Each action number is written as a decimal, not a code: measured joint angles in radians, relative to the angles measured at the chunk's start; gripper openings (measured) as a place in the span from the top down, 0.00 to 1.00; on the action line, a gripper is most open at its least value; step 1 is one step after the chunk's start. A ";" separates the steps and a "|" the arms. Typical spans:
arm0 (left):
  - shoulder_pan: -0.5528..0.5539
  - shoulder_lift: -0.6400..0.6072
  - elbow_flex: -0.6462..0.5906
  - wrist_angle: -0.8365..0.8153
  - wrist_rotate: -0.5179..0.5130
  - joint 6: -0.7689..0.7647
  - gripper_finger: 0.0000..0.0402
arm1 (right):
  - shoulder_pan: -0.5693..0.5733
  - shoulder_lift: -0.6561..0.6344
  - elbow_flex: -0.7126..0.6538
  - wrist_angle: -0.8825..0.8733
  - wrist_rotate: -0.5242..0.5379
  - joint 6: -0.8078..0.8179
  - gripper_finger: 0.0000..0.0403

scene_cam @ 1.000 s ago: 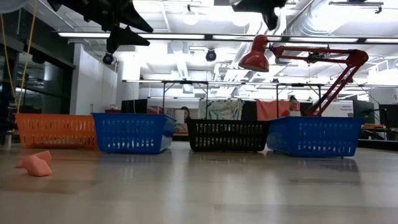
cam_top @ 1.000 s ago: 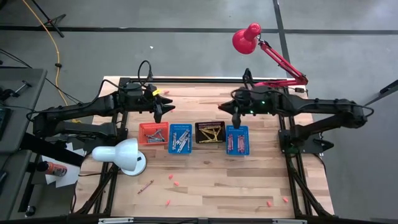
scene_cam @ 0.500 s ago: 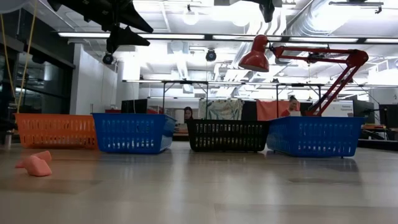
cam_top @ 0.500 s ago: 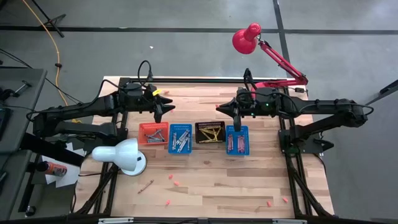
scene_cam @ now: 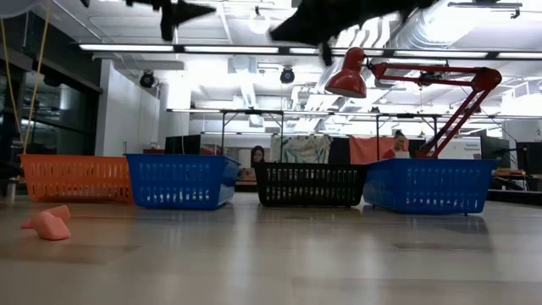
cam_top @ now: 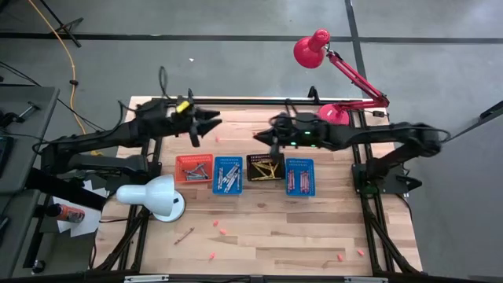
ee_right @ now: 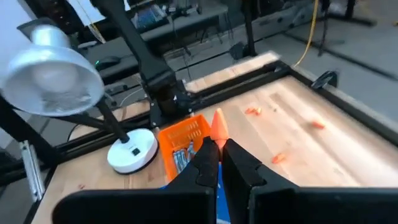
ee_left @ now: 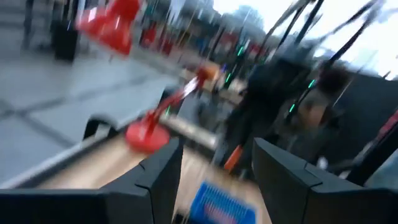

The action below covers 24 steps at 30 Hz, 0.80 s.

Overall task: Sort crayons
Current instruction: Put the pink crayon into the right blue bin

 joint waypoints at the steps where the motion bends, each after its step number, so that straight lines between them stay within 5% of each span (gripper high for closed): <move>1: 0.000 -0.005 0.000 0.037 0.000 0.000 0.55 | -0.011 0.040 0.000 0.040 -0.016 0.013 1.00; 15: 0.000 -0.057 0.000 0.146 0.000 -0.027 0.55 | -0.106 0.541 0.000 0.553 -0.058 0.361 1.00; 24: 0.000 -0.057 0.000 0.143 0.000 -0.026 0.55 | -0.105 0.613 0.044 0.516 -0.062 0.494 0.92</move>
